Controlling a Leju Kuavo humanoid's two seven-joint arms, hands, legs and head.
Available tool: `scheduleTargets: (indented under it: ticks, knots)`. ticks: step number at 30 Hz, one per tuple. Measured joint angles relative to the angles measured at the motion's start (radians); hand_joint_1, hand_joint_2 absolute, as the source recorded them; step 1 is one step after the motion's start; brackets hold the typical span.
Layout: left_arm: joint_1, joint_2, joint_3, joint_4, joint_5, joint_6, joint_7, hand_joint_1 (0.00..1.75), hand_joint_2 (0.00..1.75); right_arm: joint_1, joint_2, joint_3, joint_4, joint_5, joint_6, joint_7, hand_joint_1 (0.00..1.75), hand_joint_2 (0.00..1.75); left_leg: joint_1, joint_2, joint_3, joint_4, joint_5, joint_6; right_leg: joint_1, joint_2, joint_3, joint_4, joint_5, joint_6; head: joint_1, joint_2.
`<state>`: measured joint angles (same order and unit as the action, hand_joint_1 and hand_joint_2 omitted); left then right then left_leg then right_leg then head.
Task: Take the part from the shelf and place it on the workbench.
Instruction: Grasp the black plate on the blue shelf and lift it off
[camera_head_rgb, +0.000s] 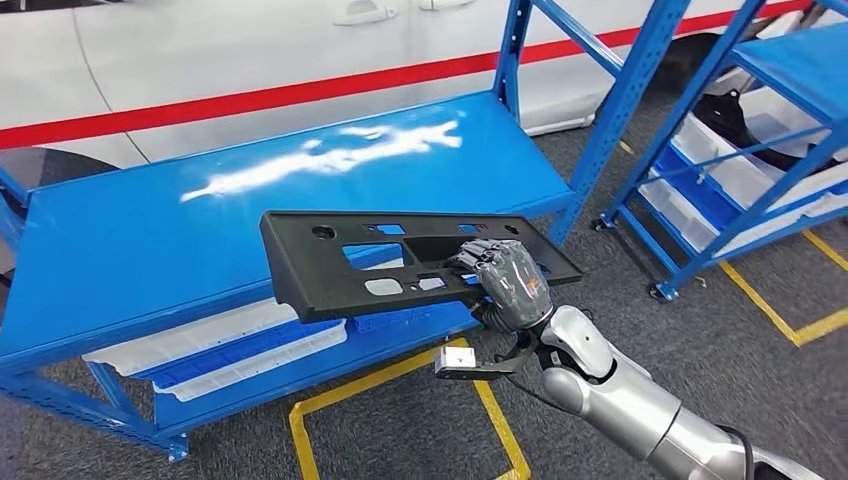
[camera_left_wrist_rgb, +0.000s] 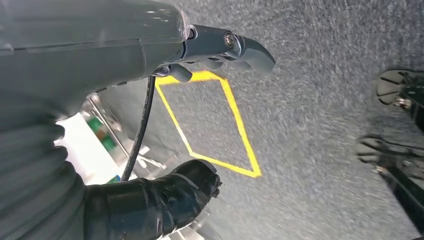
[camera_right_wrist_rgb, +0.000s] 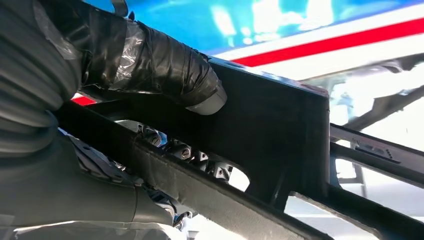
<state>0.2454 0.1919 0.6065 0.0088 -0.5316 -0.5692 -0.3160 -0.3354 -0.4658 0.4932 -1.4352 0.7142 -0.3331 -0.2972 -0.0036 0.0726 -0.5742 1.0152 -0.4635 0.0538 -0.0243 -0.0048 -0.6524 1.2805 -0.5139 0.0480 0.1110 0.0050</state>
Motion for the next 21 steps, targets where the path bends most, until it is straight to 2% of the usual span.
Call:
scheduleTargets:
  ticks: [1, 2, 3, 4, 5, 6, 7, 8, 10, 11, 12, 13, 14, 15, 16, 17, 18, 19, 20, 21]
  knots:
    - [-0.001, 0.000, 0.000, 0.000, -0.001, 0.000, 0.000, 0.00, 1.75, 0.000, 0.000, 0.000, -0.002, -0.001, 0.000, 0.000, 1.71, 1.75, -0.002, 0.011, -0.011, 0.006, 0.005, -0.002, 0.003, -0.018, 0.057, -0.068, 0.008, -0.004, 0.000, 0.000]
    - [-0.001, 0.000, 0.000, 0.000, -0.002, 0.000, -0.001, 0.00, 1.75, -0.001, -0.001, -0.001, -0.004, -0.002, 0.000, 0.000, 1.71, 1.75, -0.004, 0.021, -0.018, 0.012, 0.009, -0.006, 0.007, -0.036, 0.114, -0.148, 0.000, -0.011, 0.000, 0.000]
    - [-0.002, 0.000, 0.000, 0.000, -0.003, -0.001, -0.001, 0.00, 1.75, -0.002, -0.001, -0.001, -0.007, -0.003, 0.000, -0.001, 1.71, 1.75, -0.006, 0.031, -0.020, 0.014, 0.014, -0.010, 0.013, -0.052, 0.155, -0.210, -0.015, -0.019, 0.000, 0.000]
    - [-0.002, 0.000, 0.000, 0.000, -0.004, -0.002, -0.001, 0.00, 1.75, -0.004, -0.002, -0.001, -0.009, -0.005, 0.001, -0.001, 1.71, 1.75, -0.006, 0.041, -0.021, 0.015, 0.020, -0.016, 0.019, -0.061, 0.178, -0.252, -0.029, -0.027, 0.000, 0.000]
    - [-0.004, 0.001, -0.001, 0.000, -0.006, -0.002, -0.001, 0.00, 1.75, -0.004, -0.003, -0.002, -0.011, -0.007, 0.001, -0.002, 1.71, 1.75, -0.005, 0.050, -0.021, 0.014, 0.027, -0.021, 0.023, -0.056, 0.181, -0.269, -0.028, -0.036, 0.000, 0.000]
    - [-0.005, 0.002, -0.001, 0.000, -0.007, -0.003, -0.001, 0.00, 1.75, -0.005, -0.004, -0.002, -0.011, -0.009, 0.001, -0.003, 1.71, 1.75, -0.003, 0.057, -0.023, 0.013, 0.032, -0.027, 0.022, -0.049, 0.173, -0.273, -0.018, -0.046, 0.000, 0.000]
    - [-0.006, 0.002, -0.001, 0.000, -0.008, -0.004, -0.001, 0.00, 1.75, -0.005, -0.004, -0.002, -0.011, -0.010, 0.002, -0.003, 1.71, 1.75, -0.001, 0.046, -0.028, 0.019, 0.024, -0.034, 0.021, -0.040, 0.164, -0.279, -0.006, -0.056, 0.000, 0.000]
    - [-0.007, 0.003, -0.001, 0.000, -0.009, -0.004, -0.001, 0.00, 1.75, -0.005, -0.005, -0.002, -0.012, -0.010, 0.002, -0.003, 1.71, 1.75, 0.002, 0.024, -0.037, 0.037, -0.002, -0.040, 0.018, -0.033, 0.152, -0.283, 0.008, -0.067, 0.000, 0.000]
    - [-0.005, 0.003, -0.002, 0.000, -0.010, -0.005, -0.001, 0.00, 1.75, -0.006, -0.004, -0.002, -0.012, -0.011, 0.002, -0.004, 1.71, 1.75, 0.006, -0.038, -0.060, 0.120, -0.096, -0.050, 0.016, -0.017, 0.123, -0.287, 0.035, -0.080, -0.001, 0.000]
    - [-0.004, 0.003, -0.002, 0.000, -0.010, -0.005, -0.001, 0.00, 1.75, -0.006, -0.004, -0.002, -0.012, -0.011, 0.003, -0.004, 1.71, 1.75, 0.007, -0.055, -0.071, 0.177, -0.141, -0.052, 0.017, -0.007, 0.106, -0.285, 0.048, -0.082, -0.001, 0.000]
    - [-0.004, 0.003, -0.002, 0.000, -0.011, -0.005, -0.001, 0.00, 1.75, -0.006, -0.004, -0.001, -0.012, -0.011, 0.004, -0.004, 1.71, 1.75, 0.008, -0.062, -0.076, 0.227, -0.166, -0.054, 0.017, 0.004, 0.090, -0.284, 0.061, -0.081, -0.001, 0.000]
    - [-0.005, 0.004, -0.002, 0.000, -0.012, -0.005, -0.001, 0.00, 1.75, -0.006, -0.003, -0.001, -0.012, -0.012, 0.005, -0.004, 1.71, 1.75, 0.008, -0.065, -0.071, 0.257, -0.166, -0.054, 0.017, 0.015, 0.072, -0.280, 0.073, -0.080, -0.001, 0.000]
    - [-0.006, 0.004, -0.002, 0.000, -0.013, -0.005, -0.001, 0.00, 1.75, -0.006, -0.003, -0.001, -0.012, -0.012, 0.006, -0.004, 1.71, 1.75, 0.009, -0.066, -0.053, 0.258, -0.144, -0.055, 0.016, 0.027, 0.054, -0.275, 0.085, -0.077, -0.001, 0.000]
    - [-0.008, 0.005, -0.002, 0.000, -0.014, -0.005, -0.001, 0.00, 1.75, -0.006, -0.003, -0.001, -0.011, -0.012, 0.008, -0.004, 1.71, 1.75, 0.010, -0.070, -0.021, 0.225, -0.111, -0.054, 0.015, 0.038, 0.035, -0.268, 0.096, -0.074, -0.001, 0.000]
    - [-0.009, 0.006, -0.002, 0.000, -0.016, -0.006, -0.001, 0.00, 1.75, -0.007, -0.003, 0.000, -0.011, -0.012, 0.010, -0.005, 1.71, 1.75, 0.012, -0.085, 0.024, 0.166, -0.088, -0.053, 0.014, 0.050, 0.016, -0.260, 0.106, -0.069, -0.001, 0.000]
    - [-0.010, 0.008, -0.003, 0.000, -0.018, -0.006, -0.001, 0.00, 1.75, -0.009, -0.003, 0.001, -0.011, -0.013, 0.012, -0.005, 1.71, 1.75, 0.013, -0.106, 0.071, 0.094, -0.081, -0.051, 0.014, 0.061, 0.000, -0.251, 0.115, -0.064, -0.001, 0.000]
    - [-0.012, 0.010, -0.004, 0.000, -0.021, -0.007, -0.001, 0.00, 1.75, -0.011, -0.003, 0.001, -0.011, -0.013, 0.014, -0.005, 1.71, 1.75, 0.014, -0.126, 0.106, 0.037, -0.086, -0.048, 0.014, 0.071, -0.012, -0.245, 0.124, -0.058, -0.001, 0.000]
    - [-0.013, 0.011, -0.005, 0.000, -0.024, -0.008, -0.001, 0.00, 1.75, -0.014, -0.003, 0.002, -0.011, -0.013, 0.017, -0.006, 1.71, 1.75, 0.014, -0.139, 0.126, -0.001, -0.097, -0.045, 0.014, 0.081, -0.020, -0.241, 0.133, -0.051, -0.001, 0.000]
    - [-0.013, 0.012, -0.007, 0.000, -0.025, -0.008, -0.001, 0.00, 1.75, -0.017, -0.003, 0.003, -0.011, -0.013, 0.019, -0.006, 1.71, 1.75, 0.012, -0.140, 0.132, -0.015, -0.102, -0.041, 0.014, 0.092, -0.025, -0.241, 0.144, -0.045, -0.001, 0.000]
    - [-0.014, 0.012, -0.008, 0.000, -0.027, -0.009, -0.001, 0.00, 1.75, -0.019, -0.002, 0.004, -0.011, -0.013, 0.022, -0.006, 1.71, 1.75, 0.011, -0.129, 0.125, -0.015, -0.097, -0.035, 0.014, 0.101, -0.028, -0.244, 0.156, -0.039, 0.000, 0.000]
